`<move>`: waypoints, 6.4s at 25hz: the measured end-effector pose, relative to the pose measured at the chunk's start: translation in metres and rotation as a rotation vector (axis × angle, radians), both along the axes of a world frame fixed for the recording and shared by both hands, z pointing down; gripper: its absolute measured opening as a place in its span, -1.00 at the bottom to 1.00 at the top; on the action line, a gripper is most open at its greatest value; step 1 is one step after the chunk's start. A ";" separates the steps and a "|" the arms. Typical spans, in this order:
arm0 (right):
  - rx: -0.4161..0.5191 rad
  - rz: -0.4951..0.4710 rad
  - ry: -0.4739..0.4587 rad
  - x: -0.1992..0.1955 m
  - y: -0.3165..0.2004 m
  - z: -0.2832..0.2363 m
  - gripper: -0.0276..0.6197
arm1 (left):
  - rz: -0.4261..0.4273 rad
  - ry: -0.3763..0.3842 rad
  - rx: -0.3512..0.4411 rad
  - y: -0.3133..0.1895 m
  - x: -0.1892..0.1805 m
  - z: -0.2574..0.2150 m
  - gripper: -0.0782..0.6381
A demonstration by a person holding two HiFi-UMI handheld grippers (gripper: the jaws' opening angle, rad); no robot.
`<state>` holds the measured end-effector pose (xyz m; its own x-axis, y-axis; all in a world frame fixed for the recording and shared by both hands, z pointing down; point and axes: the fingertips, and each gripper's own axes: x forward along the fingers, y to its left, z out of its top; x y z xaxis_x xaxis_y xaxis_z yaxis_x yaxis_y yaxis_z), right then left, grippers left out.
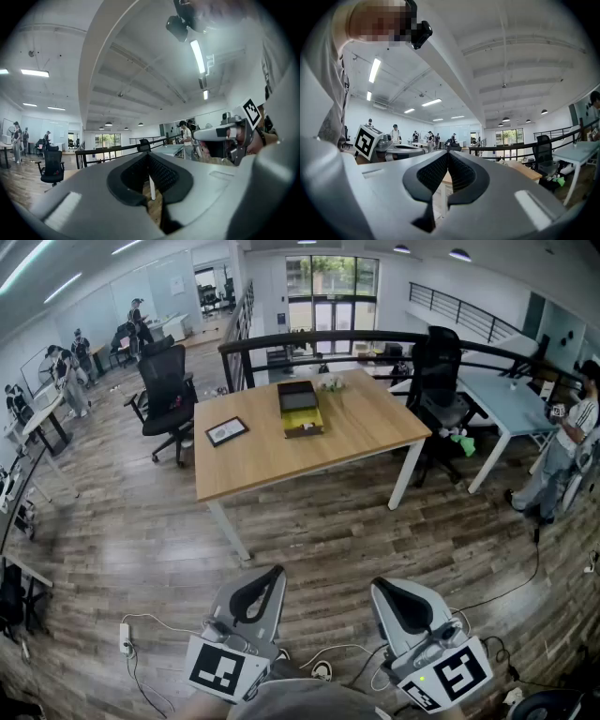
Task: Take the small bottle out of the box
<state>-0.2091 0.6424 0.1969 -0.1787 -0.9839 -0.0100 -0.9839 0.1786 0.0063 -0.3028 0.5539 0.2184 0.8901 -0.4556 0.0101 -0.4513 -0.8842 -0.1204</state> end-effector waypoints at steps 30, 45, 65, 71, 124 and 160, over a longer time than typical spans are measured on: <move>0.096 0.072 -0.070 0.040 -0.017 -0.011 -0.35 | 0.002 0.015 -0.031 -0.021 0.026 0.002 -0.78; -0.025 0.051 -0.055 0.092 -0.146 0.015 -0.35 | 0.005 0.004 -0.081 -0.150 0.082 0.016 -0.78; -0.230 0.036 0.015 0.143 -0.393 0.066 -0.35 | 0.040 -0.045 -0.104 -0.393 0.140 0.032 -0.78; -0.287 0.016 0.005 0.155 -0.434 0.089 -0.35 | 0.021 -0.074 -0.141 -0.432 0.148 0.054 -0.78; -0.652 -0.588 0.201 0.341 -0.771 0.233 -0.35 | -0.341 -0.273 -0.371 -0.709 0.329 0.159 -0.78; -1.141 -0.750 0.589 0.310 -0.845 0.444 -0.35 | -0.311 -0.392 -0.616 -0.755 0.299 0.288 -0.78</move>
